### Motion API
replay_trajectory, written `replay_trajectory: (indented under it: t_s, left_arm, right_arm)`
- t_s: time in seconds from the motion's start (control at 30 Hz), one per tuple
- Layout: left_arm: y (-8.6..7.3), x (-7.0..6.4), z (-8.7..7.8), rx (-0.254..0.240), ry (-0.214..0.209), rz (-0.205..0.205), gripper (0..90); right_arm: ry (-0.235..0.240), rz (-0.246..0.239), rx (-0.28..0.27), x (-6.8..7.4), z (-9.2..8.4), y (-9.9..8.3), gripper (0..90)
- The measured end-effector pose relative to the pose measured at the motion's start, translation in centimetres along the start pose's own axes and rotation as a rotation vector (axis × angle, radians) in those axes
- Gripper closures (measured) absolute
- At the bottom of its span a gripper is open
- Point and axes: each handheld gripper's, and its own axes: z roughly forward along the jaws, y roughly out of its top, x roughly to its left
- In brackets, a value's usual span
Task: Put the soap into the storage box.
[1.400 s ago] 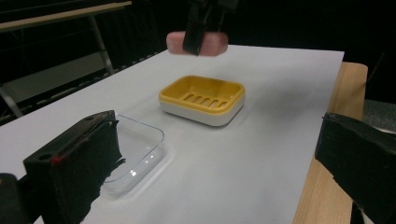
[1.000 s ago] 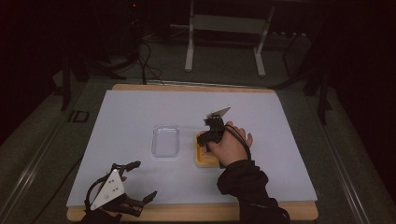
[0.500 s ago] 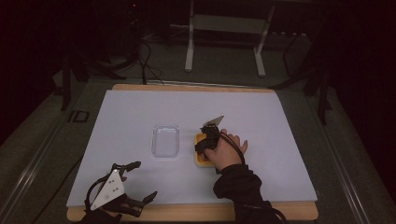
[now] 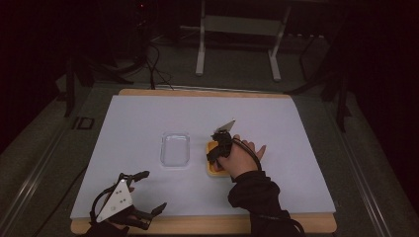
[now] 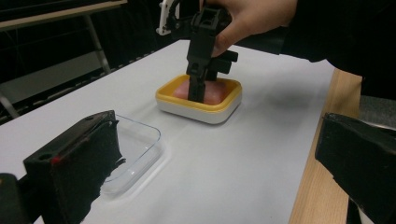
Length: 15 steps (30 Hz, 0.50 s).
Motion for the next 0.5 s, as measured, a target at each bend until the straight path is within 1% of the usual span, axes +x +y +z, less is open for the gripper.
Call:
replay_trajectory:
  t_s: [0.03,0.07,0.1,0.13,0.17,0.2,0.23,0.27,0.3,0.33,0.37,0.4,0.43,0.47,0.5]
  left_arm:
    - [0.0,0.0,0.0,0.001,0.0,0.0,0.6]
    - [0.0,0.0,0.0,0.001,0.0,0.0,0.6]
    - [0.0,0.0,0.0,0.002,0.0,-0.001,0.6]
    - [0.0,0.0,0.0,0.001,0.0,0.0,0.6]
    - [0.0,0.0,0.0,0.002,0.0,0.0,0.6]
    - [0.0,0.0,0.0,0.002,-0.001,0.0,0.6]
    - [0.0,0.0,0.0,0.002,0.0,0.0,0.6]
    - [0.0,0.0,0.0,0.003,-0.001,-0.001,0.6]
    - [0.0,0.0,0.0,0.003,-0.001,-0.001,0.6]
    - [0.0,0.0,0.0,0.002,-0.001,-0.002,0.6]
    - [0.0,0.0,0.0,0.003,-0.001,-0.002,0.6]
    - [0.0,0.0,0.0,0.003,-0.001,-0.002,0.6]
    - [0.0,0.0,0.0,0.003,-0.001,-0.002,0.6]
    - [0.0,0.0,0.0,0.002,-0.001,-0.003,0.6]
    - [0.0,0.0,0.1,0.003,-0.001,-0.003,0.6]
  right_arm:
    - [0.002,0.01,-0.02,-0.1,-0.4,0.0,35.8]
    - [0.002,0.01,-0.02,-0.1,-0.4,0.0,35.8]
    - [-0.003,-0.007,-0.03,-0.1,-0.7,0.0,35.4]
    - [-0.015,-0.029,-0.029,-0.2,-1.3,0.1,35.9]
    - [-0.015,-0.029,-0.029,-0.2,-1.3,0.1,35.9]
    - [-0.02,-0.049,-0.043,-0.2,-1.7,0.2,36.3]
    - [-0.017,-0.048,-0.055,-0.4,-2.6,0.3,35.7]
    - [-0.017,-0.048,-0.055,-0.4,-2.6,0.3,35.7]
    - [0.0,-0.048,-0.065,-0.5,-3.0,0.4,35.0]
    - [0.009,-0.062,-0.084,-0.6,-3.4,0.4,34.8]
    - [0.023,-0.06,-0.088,-0.7,-3.8,0.4,33.8]
    - [0.048,-0.061,-0.086,-0.8,-4.2,0.4,32.7]
    - [0.069,-0.072,-0.092,-1.0,-4.5,0.3,31.8]
    - [0.081,-0.058,-0.093,-1.1,-4.7,0.3,32.0]
    - [0.106,-0.057,-0.096,-1.3,-5.2,0.2,30.3]
